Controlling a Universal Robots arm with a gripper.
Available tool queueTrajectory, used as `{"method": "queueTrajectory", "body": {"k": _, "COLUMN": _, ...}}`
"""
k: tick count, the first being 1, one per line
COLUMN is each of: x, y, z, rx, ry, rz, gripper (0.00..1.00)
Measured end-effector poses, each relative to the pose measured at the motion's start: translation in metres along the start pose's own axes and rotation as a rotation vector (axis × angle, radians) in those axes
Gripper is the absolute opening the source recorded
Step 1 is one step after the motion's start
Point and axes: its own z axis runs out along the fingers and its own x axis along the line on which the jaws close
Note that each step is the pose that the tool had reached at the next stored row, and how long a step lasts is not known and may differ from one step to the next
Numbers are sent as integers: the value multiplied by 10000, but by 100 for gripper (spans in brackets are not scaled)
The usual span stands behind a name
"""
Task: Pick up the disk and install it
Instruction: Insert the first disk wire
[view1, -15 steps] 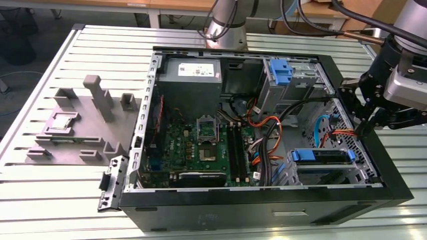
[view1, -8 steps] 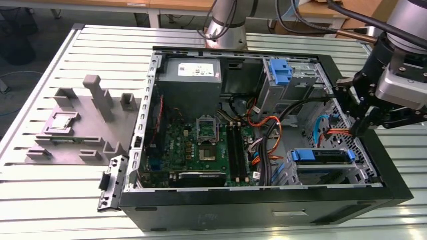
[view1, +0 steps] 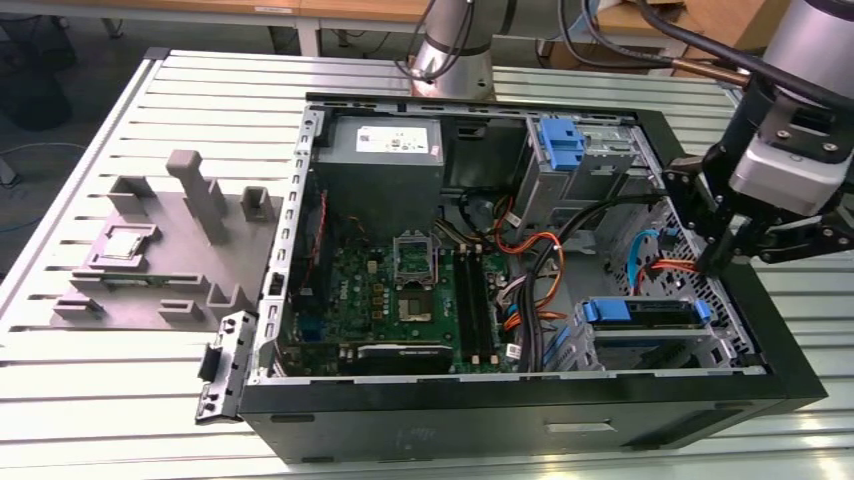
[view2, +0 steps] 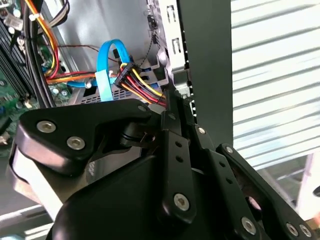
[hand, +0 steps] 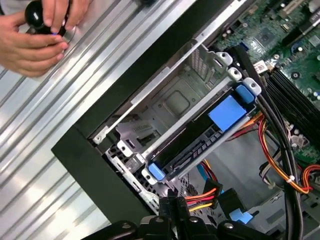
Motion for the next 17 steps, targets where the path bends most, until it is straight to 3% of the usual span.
{"method": "queueTrajectory", "body": {"k": 5, "x": -1, "y": 0, "z": 6, "rx": -144, "ry": 55, "rz": 884, "gripper": 16}}
{"method": "queueTrajectory", "body": {"k": 14, "x": -14, "y": 12, "z": 3, "rx": -169, "ry": 65, "rz": 1037, "gripper": 16}}
{"method": "queueTrajectory", "body": {"k": 17, "x": -14, "y": 13, "z": 3, "rx": -242, "ry": 94, "rz": 1486, "gripper": 16}}
